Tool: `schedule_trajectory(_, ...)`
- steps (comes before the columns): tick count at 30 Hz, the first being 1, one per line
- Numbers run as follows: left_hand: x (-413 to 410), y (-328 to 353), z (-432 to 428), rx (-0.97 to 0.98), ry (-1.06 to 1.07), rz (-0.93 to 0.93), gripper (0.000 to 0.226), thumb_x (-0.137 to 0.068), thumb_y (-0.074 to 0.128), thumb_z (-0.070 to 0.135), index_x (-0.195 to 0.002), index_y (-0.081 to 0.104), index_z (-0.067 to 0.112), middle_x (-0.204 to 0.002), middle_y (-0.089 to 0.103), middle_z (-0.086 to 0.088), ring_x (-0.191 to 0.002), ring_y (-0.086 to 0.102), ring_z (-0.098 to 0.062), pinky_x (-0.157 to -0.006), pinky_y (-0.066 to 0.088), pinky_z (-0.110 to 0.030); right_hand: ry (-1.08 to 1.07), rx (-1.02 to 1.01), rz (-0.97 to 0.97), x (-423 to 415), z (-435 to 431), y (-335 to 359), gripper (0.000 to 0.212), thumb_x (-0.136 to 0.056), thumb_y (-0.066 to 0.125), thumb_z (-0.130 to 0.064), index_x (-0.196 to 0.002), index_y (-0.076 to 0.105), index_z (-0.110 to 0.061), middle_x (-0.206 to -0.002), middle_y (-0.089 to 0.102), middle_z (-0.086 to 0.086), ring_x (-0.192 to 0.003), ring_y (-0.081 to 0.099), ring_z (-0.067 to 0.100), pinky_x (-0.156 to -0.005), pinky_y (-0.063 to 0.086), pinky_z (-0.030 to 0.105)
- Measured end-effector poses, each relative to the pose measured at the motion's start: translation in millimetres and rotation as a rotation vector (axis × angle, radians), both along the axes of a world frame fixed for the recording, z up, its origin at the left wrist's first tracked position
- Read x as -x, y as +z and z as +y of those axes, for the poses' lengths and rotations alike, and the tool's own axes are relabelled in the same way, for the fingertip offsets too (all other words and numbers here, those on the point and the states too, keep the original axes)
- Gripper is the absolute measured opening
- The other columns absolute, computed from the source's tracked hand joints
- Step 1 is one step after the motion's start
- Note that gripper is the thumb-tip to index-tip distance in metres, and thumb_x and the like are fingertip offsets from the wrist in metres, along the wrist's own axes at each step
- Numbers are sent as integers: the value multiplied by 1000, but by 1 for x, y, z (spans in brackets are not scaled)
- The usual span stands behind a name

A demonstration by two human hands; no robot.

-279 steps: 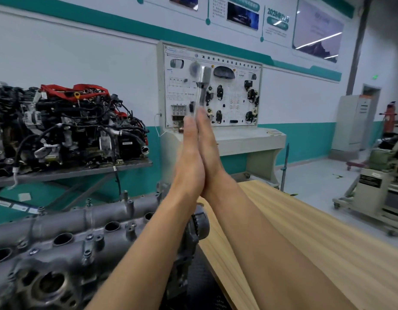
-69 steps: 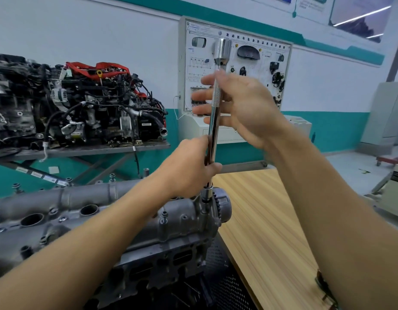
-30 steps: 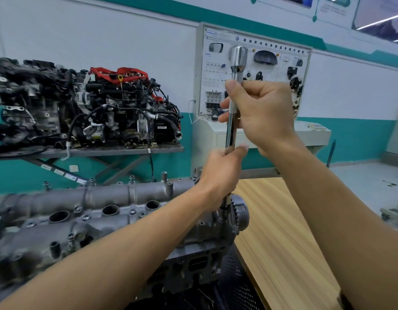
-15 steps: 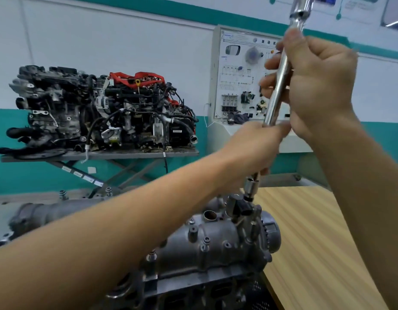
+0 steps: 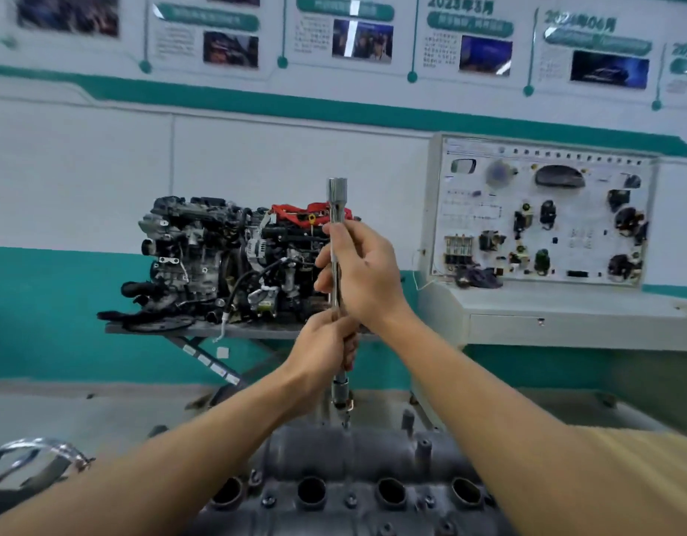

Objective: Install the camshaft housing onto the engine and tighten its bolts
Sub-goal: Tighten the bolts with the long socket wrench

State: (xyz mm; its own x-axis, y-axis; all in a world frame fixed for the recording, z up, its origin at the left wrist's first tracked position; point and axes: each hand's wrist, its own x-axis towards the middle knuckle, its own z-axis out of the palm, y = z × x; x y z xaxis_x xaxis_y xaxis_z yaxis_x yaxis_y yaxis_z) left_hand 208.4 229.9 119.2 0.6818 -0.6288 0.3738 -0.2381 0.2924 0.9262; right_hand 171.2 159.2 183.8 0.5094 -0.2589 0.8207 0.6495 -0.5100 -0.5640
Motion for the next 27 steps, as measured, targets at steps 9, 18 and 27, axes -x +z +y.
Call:
schedule_trajectory(9,-16,5,-6,26,-67,-5,30,-100,49,10,-71,47,15,-51,47,4,-47,40,-12,-51,34,-29,165,-40,13,-4,-8,5,22,-107,42,-20,-101,59,-6,-69,62,6,-47,57,19,-47,50,31)
schedule_trajectory(18,-17,-3,-24,-86,-163,-49,35,-102,50,13,-67,47,19,-53,43,2,-51,38,-15,-51,34,-27,146,-145,-44,-2,-37,-14,21,-107,41,-19,-100,58,-8,-68,61,3,-48,56,23,-50,51,35)
schedule_trajectory(27,-12,-5,-19,24,-170,-72,33,-103,52,17,-70,45,17,-56,46,2,-52,41,-14,-54,34,-29,141,-109,16,12,-31,-5,23,-107,43,-19,-105,59,-4,-75,64,9,-53,61,22,-53,54,33)
